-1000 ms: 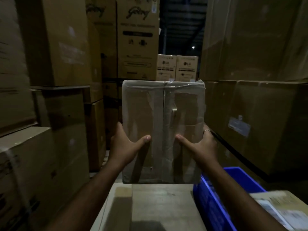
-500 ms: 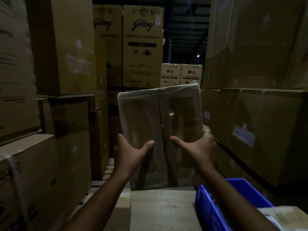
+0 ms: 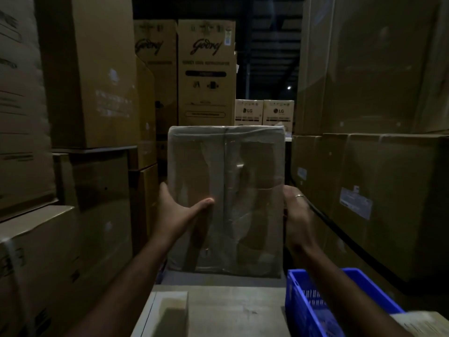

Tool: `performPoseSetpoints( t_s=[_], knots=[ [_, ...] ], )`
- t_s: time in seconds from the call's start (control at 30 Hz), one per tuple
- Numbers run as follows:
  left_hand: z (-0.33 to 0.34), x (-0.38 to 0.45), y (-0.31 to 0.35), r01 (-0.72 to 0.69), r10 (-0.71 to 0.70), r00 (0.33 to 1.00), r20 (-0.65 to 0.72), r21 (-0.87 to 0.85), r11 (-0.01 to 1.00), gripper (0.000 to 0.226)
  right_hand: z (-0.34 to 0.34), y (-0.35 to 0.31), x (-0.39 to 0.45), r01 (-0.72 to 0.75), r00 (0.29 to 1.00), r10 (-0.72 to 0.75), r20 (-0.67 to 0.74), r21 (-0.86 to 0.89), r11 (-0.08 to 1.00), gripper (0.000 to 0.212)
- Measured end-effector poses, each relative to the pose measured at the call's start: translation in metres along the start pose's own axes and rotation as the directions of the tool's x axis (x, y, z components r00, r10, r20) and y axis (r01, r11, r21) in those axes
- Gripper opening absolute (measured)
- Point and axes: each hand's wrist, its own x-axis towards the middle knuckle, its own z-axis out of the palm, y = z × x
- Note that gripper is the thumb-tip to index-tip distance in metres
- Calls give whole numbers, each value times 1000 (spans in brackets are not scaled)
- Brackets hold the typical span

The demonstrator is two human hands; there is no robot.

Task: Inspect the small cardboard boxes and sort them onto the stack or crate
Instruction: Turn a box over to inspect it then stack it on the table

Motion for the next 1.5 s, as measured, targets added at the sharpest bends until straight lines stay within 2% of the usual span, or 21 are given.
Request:
performPoseSetpoints(
  t_s=[0.07, 0.1, 0.13, 0.2, 0.23, 0.3, 0.33, 0.37, 0.4, 0.47, 0.53, 0.6, 0.7, 0.83, 1.03, 1.23, 1.27, 1.37, 1.43, 1.5],
  knots=[
    [-11, 5, -2, 17, -17, 1000, 0, -7, 1000, 132, -10, 3, 4, 47, 993, -52, 104, 57, 997, 36],
    [-16, 10, -5, 13, -13, 1000, 3, -5, 1000, 134, -13, 2, 6, 86, 986, -94, 137, 64, 994, 28],
    [-19, 13, -6, 12, -12, 1000, 11, -10, 1000, 134, -15, 0, 6, 119, 978, -131, 164, 82, 989, 31],
    [-22, 18, -7, -15, 16, 999, 31, -40, 999, 128, -18, -6, 10, 130, 967, -143, 209, 75, 989, 48],
    [-21, 19, -4, -39, 41, 998, 39, -59, 998, 122, -19, -10, 11, 100, 961, -114, 253, 69, 993, 67],
    [-17, 24, 2, -93, 96, 995, 26, -94, 991, 109, -24, -17, 18, -66, 942, 19, 334, 128, 990, 119],
    [-13, 24, 7, -143, 144, 990, 5, -88, 986, 102, -24, -21, 19, -118, 939, 59, 340, 154, 981, 137],
    [-7, 24, 10, -186, 186, 982, -1, -57, 981, 96, -23, -24, 18, -124, 949, 66, 310, 170, 978, 142],
    [0, 20, 17, -198, 199, 980, 28, -17, 980, 95, -19, -26, 16, -103, 965, 53, 256, 183, 978, 138],
    [13, 15, 23, -229, 218, 959, 180, 42, 973, 101, -6, -25, 11, -57, 992, 38, 118, 154, 986, 127],
    [25, 0, 31, -192, 198, 926, 321, -52, 980, 96, 8, -20, 4, -21, 1000, 21, -10, 11, 1000, 126],
    [32, -14, 33, -98, 132, 919, 372, -107, 989, 91, 14, -14, -3, 8, 999, -13, -43, -112, 994, 122],
    [38, -13, 14, -104, 119, 950, 290, -67, 992, 77, 15, -12, -11, 31, 999, -36, -30, -145, 989, 104],
    [43, -15, 5, -121, 132, 963, 234, -62, 991, 73, 18, -11, -17, 35, 998, -42, -39, -145, 989, 85],
    [42, -24, 2, -136, 146, 968, 203, -58, 989, 71, 18, -10, -22, 57, 996, -67, -53, -182, 982, 86],
    [42, -25, 12, -155, 159, 977, 140, -36, 987, 69, 24, -25, -22, 152, 970, -192, -152, -243, 958, 78],
    [41, -24, 14, -156, 156, 978, 141, -12, 988, 71, 25, -27, -22, 167, 967, -206, -152, -234, 958, 79],
    [42, -20, 19, -187, 172, 978, 113, 137, 973, 97, 30, -32, -25, 186, 960, -216, -180, -169, 968, 78],
    [44, -21, 21, -189, 176, 981, 85, 196, 962, 113, 34, -35, -32, 208, 958, -217, -185, -66, 976, 62],
    [47, -25, 27, -136, 129, 990, 55, 153, 979, 134, 41, -40, -42, 241, 958, -236, -165, 14, 970, 47]
  ],
)
